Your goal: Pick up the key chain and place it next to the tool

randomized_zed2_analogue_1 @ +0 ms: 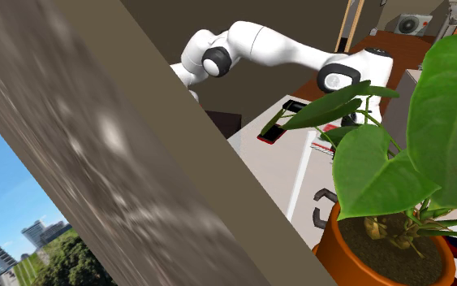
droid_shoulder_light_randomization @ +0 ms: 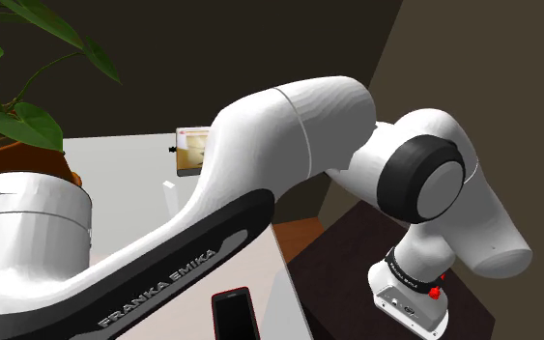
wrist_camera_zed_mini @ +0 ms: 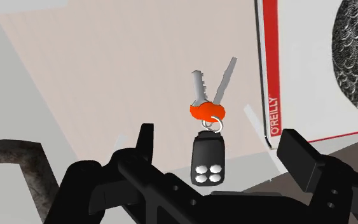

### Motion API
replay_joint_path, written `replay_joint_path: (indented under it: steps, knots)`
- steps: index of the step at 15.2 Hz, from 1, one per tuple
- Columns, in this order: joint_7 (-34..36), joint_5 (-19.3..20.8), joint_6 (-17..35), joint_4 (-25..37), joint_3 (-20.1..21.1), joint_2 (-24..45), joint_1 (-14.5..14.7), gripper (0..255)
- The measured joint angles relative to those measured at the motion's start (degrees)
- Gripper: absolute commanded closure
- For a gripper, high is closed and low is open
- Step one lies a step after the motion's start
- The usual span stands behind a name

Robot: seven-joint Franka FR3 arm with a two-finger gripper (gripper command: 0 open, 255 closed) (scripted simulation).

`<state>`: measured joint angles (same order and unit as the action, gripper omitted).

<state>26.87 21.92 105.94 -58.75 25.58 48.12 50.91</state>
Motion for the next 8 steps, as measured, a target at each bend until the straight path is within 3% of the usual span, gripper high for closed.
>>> replay_joint_path:
  steps: [1, 8]
  knots:
    - [-0.3, -0.1, -2.0, 2.5, 0.0, 0.2, 0.6, 0]
    - [-0.4, -0.3, -3.1, 2.9, 0.1, -0.4, 0.6, 0]
